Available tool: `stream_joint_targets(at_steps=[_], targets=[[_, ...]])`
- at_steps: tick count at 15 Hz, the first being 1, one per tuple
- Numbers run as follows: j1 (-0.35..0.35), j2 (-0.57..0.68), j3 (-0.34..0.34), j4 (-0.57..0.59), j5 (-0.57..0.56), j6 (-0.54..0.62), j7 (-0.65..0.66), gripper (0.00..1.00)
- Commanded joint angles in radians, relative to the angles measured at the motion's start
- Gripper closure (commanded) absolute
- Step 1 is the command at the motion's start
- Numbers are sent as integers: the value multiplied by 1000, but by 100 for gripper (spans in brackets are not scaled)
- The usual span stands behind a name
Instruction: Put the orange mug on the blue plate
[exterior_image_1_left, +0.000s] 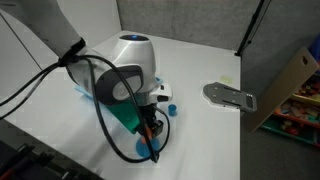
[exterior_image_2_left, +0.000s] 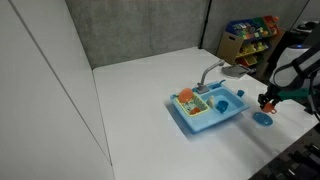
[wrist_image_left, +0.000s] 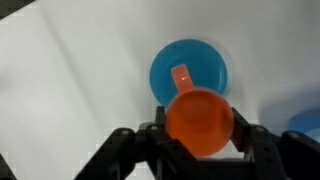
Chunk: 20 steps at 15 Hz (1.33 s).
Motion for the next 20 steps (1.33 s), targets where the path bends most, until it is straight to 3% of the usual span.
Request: stream_joint_targets(at_steps=[1,20], targets=[[-26,52,15,27,25,37,-39,64],[-42,150,26,51,33,71,-56,64]])
